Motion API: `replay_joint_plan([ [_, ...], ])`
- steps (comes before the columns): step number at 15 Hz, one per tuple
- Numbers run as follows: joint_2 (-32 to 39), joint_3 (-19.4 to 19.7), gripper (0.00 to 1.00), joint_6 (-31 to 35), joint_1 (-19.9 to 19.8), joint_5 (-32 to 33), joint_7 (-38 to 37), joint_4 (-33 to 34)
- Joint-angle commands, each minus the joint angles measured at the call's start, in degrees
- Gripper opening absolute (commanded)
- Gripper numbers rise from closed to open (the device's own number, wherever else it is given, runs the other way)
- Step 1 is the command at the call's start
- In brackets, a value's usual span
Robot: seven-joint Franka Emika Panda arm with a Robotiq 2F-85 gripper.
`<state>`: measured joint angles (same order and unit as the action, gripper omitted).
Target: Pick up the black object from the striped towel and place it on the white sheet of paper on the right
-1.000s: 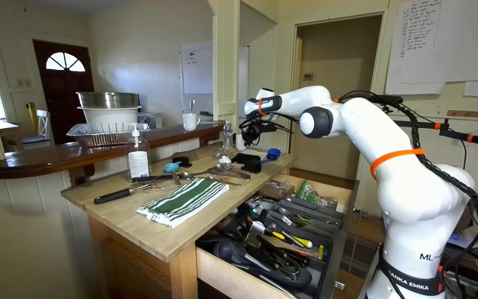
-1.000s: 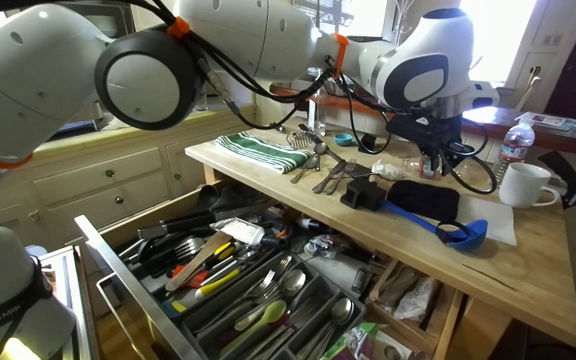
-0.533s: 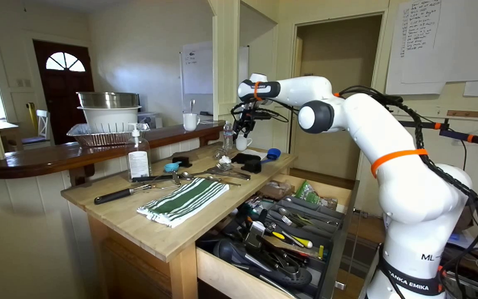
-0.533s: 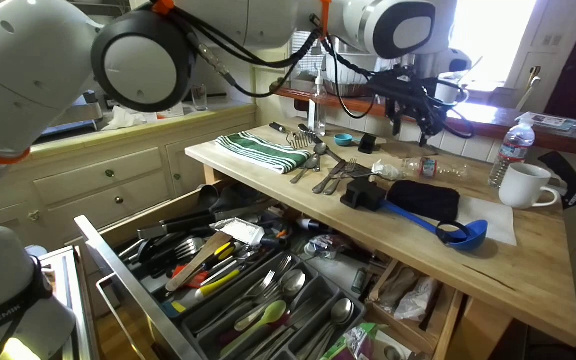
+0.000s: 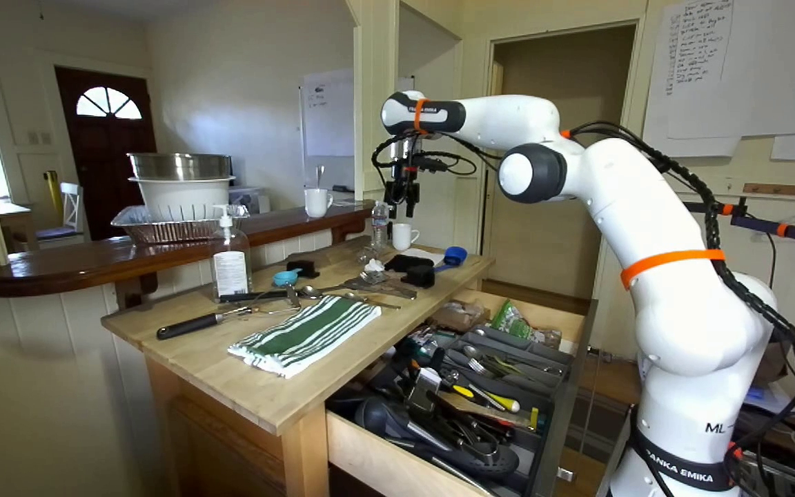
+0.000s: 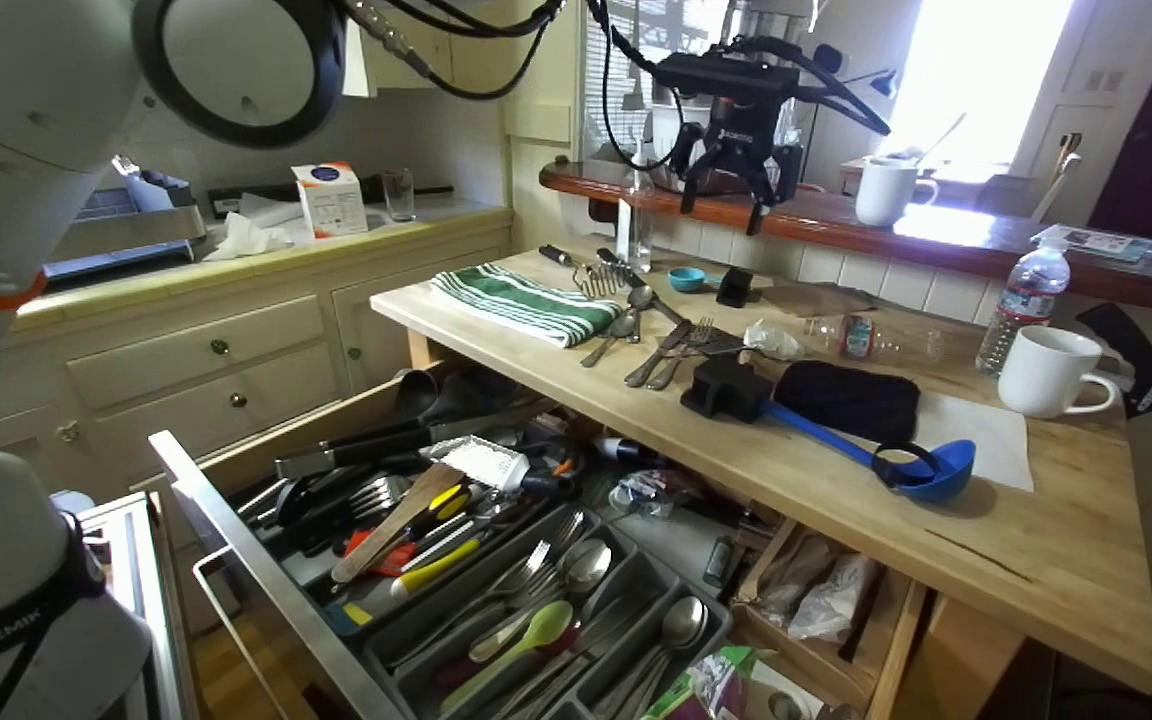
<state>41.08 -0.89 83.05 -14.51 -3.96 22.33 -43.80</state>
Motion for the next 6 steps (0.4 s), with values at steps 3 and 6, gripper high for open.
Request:
replay_joint_plan([
  [3,-0.7,0.0,1.0,-1.8,1.7,3.1,1.3,-0.4],
  [6,-0.7,0.2,1.0,-1.9,2.3,3.7,1.4,-0.6],
])
